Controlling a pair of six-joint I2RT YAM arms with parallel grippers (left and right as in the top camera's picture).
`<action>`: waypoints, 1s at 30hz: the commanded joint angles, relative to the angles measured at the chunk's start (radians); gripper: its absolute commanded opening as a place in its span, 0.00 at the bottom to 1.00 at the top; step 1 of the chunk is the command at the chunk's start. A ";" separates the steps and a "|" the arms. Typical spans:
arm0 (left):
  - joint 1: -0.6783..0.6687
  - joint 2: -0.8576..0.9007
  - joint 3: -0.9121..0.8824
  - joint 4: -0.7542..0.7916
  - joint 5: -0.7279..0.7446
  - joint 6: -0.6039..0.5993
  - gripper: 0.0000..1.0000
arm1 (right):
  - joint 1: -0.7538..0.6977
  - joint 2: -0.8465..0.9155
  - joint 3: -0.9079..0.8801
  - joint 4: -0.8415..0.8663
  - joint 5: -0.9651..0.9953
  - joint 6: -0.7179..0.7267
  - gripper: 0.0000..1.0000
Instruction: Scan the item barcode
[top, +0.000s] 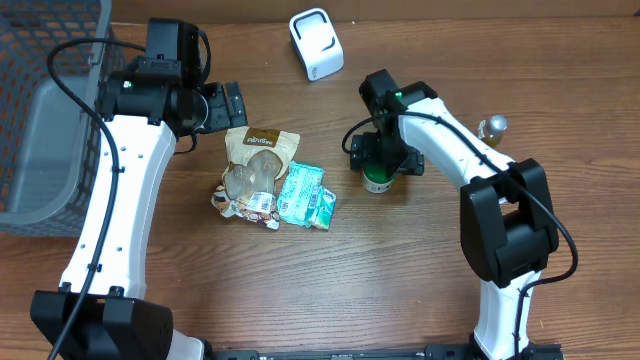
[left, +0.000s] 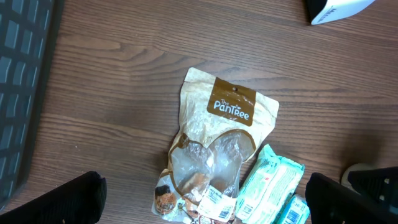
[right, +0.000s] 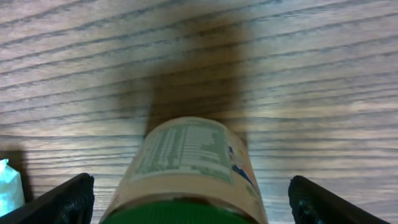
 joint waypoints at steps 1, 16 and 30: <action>-0.002 0.003 0.009 0.004 0.007 -0.006 1.00 | 0.006 -0.015 -0.019 0.013 0.008 0.000 0.92; -0.002 0.003 0.009 0.004 0.007 -0.006 1.00 | 0.022 -0.015 -0.024 0.027 0.008 0.000 0.83; -0.002 0.003 0.009 0.004 0.007 -0.006 1.00 | 0.059 -0.015 -0.024 0.026 0.095 0.026 0.83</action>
